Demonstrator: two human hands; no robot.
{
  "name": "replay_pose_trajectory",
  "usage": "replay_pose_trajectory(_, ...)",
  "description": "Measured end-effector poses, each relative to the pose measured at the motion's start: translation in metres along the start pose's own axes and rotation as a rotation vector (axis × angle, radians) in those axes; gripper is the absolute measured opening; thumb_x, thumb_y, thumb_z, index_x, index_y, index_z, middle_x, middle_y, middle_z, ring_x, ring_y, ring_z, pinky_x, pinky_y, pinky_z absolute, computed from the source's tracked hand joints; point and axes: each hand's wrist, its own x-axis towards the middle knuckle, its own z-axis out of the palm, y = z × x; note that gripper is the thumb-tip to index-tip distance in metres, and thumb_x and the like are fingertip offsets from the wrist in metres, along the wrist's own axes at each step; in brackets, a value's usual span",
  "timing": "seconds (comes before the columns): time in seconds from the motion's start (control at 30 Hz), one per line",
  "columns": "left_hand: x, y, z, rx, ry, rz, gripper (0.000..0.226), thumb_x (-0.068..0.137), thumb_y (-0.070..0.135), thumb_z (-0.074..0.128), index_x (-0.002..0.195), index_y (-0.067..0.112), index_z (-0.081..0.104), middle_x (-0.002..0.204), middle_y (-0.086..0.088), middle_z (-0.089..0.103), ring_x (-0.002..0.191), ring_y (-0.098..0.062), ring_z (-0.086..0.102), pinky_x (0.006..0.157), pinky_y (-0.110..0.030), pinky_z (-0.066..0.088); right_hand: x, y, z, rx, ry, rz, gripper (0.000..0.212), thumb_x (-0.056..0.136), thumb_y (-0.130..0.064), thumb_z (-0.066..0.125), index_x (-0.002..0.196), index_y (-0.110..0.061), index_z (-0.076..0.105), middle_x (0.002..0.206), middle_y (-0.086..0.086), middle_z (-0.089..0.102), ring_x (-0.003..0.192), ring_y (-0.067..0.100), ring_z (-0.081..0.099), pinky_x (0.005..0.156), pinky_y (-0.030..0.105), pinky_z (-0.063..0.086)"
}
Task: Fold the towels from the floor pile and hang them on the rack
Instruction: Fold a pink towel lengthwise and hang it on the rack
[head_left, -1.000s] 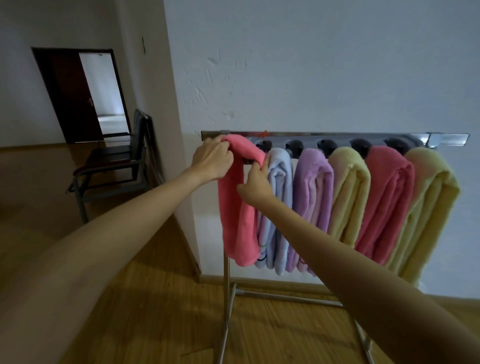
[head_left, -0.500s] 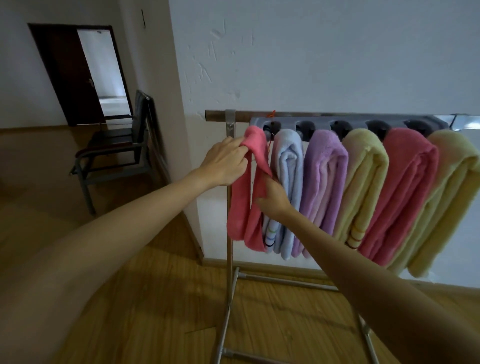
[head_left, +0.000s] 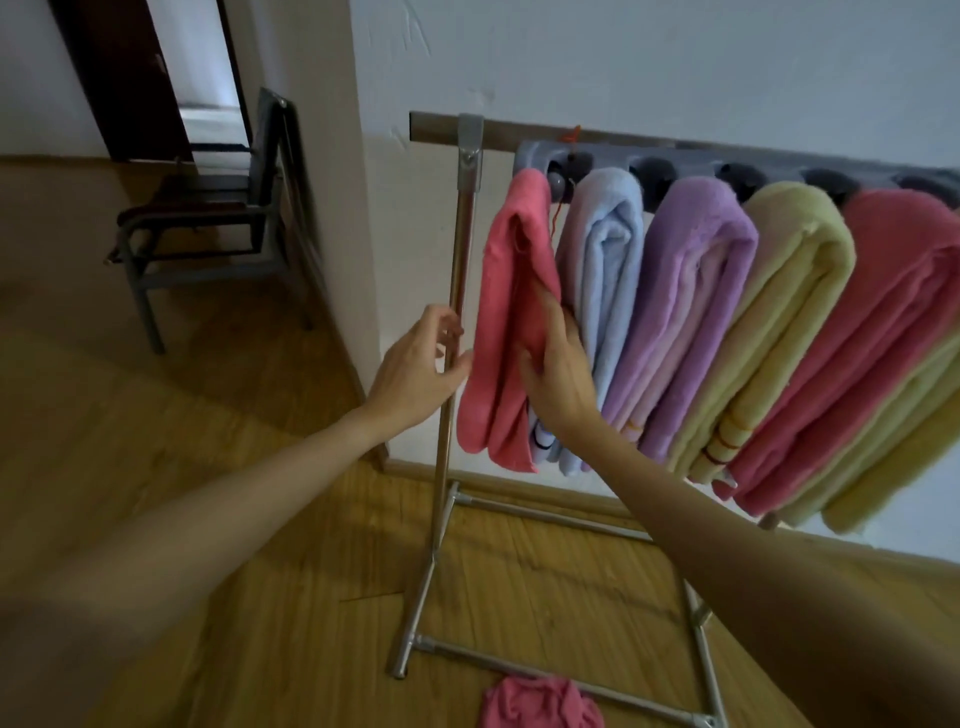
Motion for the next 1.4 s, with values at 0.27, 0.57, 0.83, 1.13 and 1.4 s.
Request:
replay_pose_trajectory(0.27,-0.022,-0.041,0.065,-0.149,-0.006,-0.289,0.051,0.083,0.039,0.069,0.124,0.014,0.053,0.107,0.006,0.064,0.091,-0.012,0.063,0.076,-0.026,0.054,0.0,0.003,0.026,0.246,0.187,0.166,0.073,0.084,-0.006,0.06,0.143,-0.014,0.017,0.144,0.008,0.037,0.124,0.014,0.045,0.105,0.023,0.038)
replay_pose_trajectory(0.57,-0.042,-0.066,0.079,-0.144,0.169,-0.441,0.012,0.084,0.01,0.063,0.088,0.007,0.053,0.08,-0.003,0.057,0.066,-0.011,0.053,0.058,-0.022,0.042,-0.009,0.025,0.058,-0.153,0.067,0.22,0.025,0.085,-0.018,0.061,0.098,0.002,0.057,0.1,0.017,0.059,0.082,0.031,0.057,0.069,0.029,0.04)
replay_pose_trajectory(0.83,-0.071,-0.084,0.055,-0.109,0.293,-0.418,0.018,0.085,0.012,0.066,0.087,0.012,0.049,0.084,-0.003,0.054,0.069,-0.009,0.053,0.061,-0.01,0.045,-0.033,0.008,0.086,0.154,0.028,0.338,0.013,0.09,-0.007,0.048,0.101,-0.008,0.04,0.074,0.0,0.054,0.059,0.006,0.052,0.053,0.02,0.045)
replay_pose_trajectory(1.13,-0.088,-0.088,0.068,-0.044,0.165,-0.347,0.016,0.085,0.015,0.067,0.085,0.009,0.052,0.076,0.001,0.052,0.064,-0.01,0.051,0.056,-0.015,0.044,-0.06,0.032,0.103,0.097,0.051,0.38,0.018,0.086,-0.001,0.047,0.1,-0.002,0.036,0.071,0.0,0.042,0.058,0.011,0.043,0.05,0.025,0.035)
replay_pose_trajectory(1.4,-0.155,-0.105,0.129,-0.023,-0.17,-0.415,0.013,0.084,0.013,0.064,0.09,0.012,0.052,0.083,-0.002,0.057,0.072,-0.016,0.057,0.065,-0.035,0.052,-0.134,0.093,0.095,0.096,-0.12,0.252,0.023,0.09,-0.005,0.048,0.113,-0.003,0.046,0.106,0.006,0.066,0.091,0.02,0.065,0.075,0.03,0.051)
